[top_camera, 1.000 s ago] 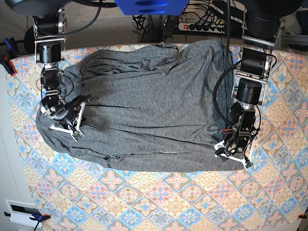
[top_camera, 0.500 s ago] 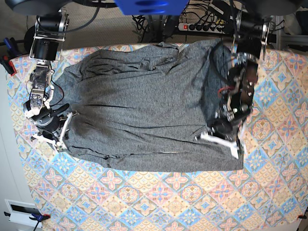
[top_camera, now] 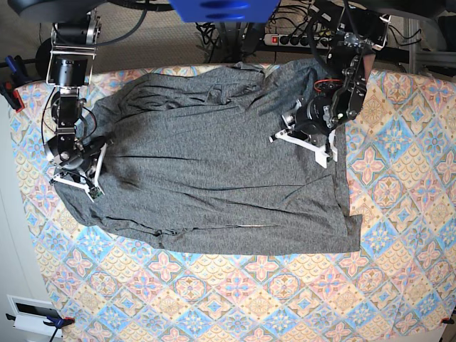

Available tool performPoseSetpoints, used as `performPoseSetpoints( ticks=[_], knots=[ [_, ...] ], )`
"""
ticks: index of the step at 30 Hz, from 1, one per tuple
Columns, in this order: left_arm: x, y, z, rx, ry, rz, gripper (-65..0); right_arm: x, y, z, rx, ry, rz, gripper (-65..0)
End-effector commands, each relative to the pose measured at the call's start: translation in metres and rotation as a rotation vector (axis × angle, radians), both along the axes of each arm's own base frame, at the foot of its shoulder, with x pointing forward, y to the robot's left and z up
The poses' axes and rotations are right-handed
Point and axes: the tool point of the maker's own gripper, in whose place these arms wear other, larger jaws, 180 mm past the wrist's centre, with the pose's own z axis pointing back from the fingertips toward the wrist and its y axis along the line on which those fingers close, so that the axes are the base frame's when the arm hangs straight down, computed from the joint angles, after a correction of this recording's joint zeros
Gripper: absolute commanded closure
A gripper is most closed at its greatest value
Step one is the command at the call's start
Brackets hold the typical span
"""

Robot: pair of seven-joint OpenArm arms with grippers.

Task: Layout the t-shirt on the table in an organized manner, then fold the t-shirt properly
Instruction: 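Hold the shirt's side edges with both grippers and pull them apart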

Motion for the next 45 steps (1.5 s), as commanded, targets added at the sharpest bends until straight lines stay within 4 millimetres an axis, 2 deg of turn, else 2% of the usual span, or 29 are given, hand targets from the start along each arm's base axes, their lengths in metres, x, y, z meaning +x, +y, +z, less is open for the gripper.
performPoseSetpoints(
  ticks=[1, 5, 9, 14, 20, 23, 26, 28, 30, 36, 38, 41, 45],
  knots=[
    [0.003, 0.006, -0.002, 0.014, -0.001, 0.007, -0.2, -0.003, -0.004, -0.002, -0.006, 0.021, 0.006, 0.0],
    [-0.002, 0.023, -0.026, 0.054, 0.072, 0.045, -0.2, -0.011, -0.003, -0.019, 0.003, 0.075, 0.008, 0.0],
    [0.005, 0.038, -0.042, 0.089, 0.118, 0.075, -0.3, -0.022, -0.001, -0.035, 0.018, 0.121, 0.006, 0.0],
    [0.034, 0.075, -0.047, 0.179, 0.087, 0.137, -0.3, -0.029, 0.000, -0.046, 0.039, 0.145, -0.001, 0.0],
    [0.080, 0.111, -0.044, 0.251, 0.064, 0.217, -0.3, 0.015, 0.015, -0.020, 0.042, 0.054, 0.055, 0.0],
    [0.103, 0.117, -0.037, 0.256, 0.046, 0.248, -0.3, 0.018, 0.018, -0.019, 0.047, 0.046, 0.061, 0.0],
    [0.124, 0.129, -0.030, 0.281, 0.024, 0.284, -0.3, 0.016, 0.039, -0.030, 0.091, 0.062, 0.067, 0.0],
    [0.141, 0.127, -0.022, 0.313, 0.003, 0.257, -0.3, 0.014, 0.050, -0.036, 0.117, 0.072, 0.068, 0.0],
    [0.151, 0.123, -0.019, 0.351, -0.013, 0.220, -0.3, 0.013, 0.052, -0.039, 0.125, 0.074, 0.066, 0.0],
    [0.163, 0.125, -0.013, 0.401, -0.067, 0.209, -0.4, 0.019, 0.051, -0.035, 0.131, 0.041, 0.051, 0.0],
    [0.170, 0.126, -0.008, 0.405, -0.081, 0.214, -0.4, 0.036, 0.049, -0.023, 0.124, -0.001, 0.034, 0.0],
    [0.172, 0.135, -0.010, 0.419, -0.059, 0.234, -0.4, 0.067, 0.049, 0.005, 0.126, -0.075, 0.041, 0.0],
    [0.173, 0.136, -0.009, 0.420, -0.059, 0.236, -0.7, 0.075, 0.049, 0.012, 0.124, -0.093, 0.039, -1.5]
  ],
)
